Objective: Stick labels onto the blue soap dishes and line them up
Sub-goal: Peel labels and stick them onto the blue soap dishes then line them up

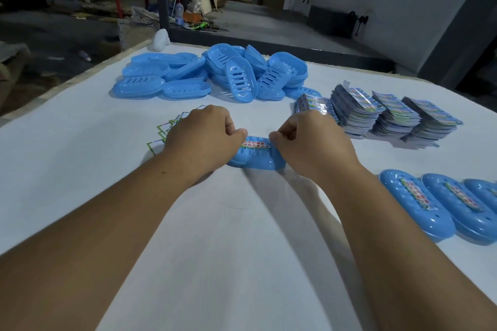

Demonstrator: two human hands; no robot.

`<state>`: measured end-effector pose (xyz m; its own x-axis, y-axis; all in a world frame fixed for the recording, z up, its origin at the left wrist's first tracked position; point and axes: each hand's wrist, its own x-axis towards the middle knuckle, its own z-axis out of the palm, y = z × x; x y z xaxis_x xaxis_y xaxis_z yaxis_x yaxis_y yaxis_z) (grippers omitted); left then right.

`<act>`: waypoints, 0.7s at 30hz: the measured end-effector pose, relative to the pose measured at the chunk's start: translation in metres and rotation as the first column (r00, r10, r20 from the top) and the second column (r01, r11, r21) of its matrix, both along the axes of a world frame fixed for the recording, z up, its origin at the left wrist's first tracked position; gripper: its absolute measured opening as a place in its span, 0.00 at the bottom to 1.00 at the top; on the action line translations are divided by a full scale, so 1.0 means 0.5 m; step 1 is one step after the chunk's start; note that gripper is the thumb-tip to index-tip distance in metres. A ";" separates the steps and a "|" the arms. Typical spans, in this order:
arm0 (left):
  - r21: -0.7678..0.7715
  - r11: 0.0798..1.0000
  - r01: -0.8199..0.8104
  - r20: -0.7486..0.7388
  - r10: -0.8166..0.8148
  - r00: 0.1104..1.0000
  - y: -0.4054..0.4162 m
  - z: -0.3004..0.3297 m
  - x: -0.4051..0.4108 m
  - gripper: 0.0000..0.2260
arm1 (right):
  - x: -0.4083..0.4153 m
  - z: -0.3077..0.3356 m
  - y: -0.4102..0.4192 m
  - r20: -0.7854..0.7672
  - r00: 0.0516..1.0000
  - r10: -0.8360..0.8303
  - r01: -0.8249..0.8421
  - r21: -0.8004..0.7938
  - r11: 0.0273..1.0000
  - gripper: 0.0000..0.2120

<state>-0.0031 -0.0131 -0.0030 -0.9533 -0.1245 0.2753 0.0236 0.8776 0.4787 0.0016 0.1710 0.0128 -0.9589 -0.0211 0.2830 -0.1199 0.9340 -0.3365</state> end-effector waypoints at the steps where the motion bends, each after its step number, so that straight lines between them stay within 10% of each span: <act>1: 0.007 1.000 -0.009 -0.002 0.009 1.000 0.000 0.001 -0.001 0.14 | 0.001 -0.002 -0.001 -0.014 0.998 0.058 -0.058 -0.048 0.997 0.12; 9: 0.027 0.999 -0.026 -0.022 0.027 0.999 0.001 0.011 0.004 0.11 | 0.018 -0.019 -0.031 0.113 0.924 0.366 -0.357 -0.086 0.930 0.39; 21: 0.098 0.995 0.004 -0.025 -0.001 1.000 0.000 0.022 0.021 0.10 | 0.106 -0.006 0.020 0.065 0.992 -0.108 0.101 0.098 0.990 0.32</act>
<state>0.0074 -0.0132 0.0078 -0.9465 -0.1494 0.2860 0.0391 0.8266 0.5614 0.0547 0.1809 0.0097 -0.9747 0.0565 0.2164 0.0006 0.9682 -0.2503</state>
